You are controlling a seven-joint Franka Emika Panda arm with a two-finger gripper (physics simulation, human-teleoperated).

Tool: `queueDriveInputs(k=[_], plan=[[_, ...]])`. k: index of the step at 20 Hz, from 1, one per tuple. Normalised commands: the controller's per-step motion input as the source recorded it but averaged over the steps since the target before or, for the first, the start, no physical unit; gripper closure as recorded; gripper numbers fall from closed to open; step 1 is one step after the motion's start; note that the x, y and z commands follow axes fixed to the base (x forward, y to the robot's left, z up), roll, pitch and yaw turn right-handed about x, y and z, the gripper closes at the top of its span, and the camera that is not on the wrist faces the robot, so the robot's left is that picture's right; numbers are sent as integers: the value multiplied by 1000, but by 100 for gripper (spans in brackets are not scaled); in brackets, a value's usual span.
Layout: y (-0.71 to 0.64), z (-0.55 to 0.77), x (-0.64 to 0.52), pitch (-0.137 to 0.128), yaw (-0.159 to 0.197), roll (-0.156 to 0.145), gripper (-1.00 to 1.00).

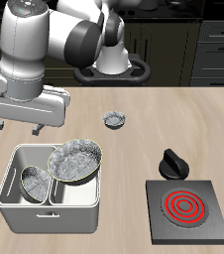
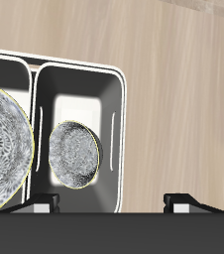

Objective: Place the largest bowl in the left side of the drainer and the medium bowl in the right side

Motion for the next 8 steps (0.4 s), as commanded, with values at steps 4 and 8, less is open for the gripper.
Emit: queueDriveInputs(k=[4,8], plan=[[223,195,-87,-33,33,22,-100],[16,177,-81,-22,-19,-8,-100]])
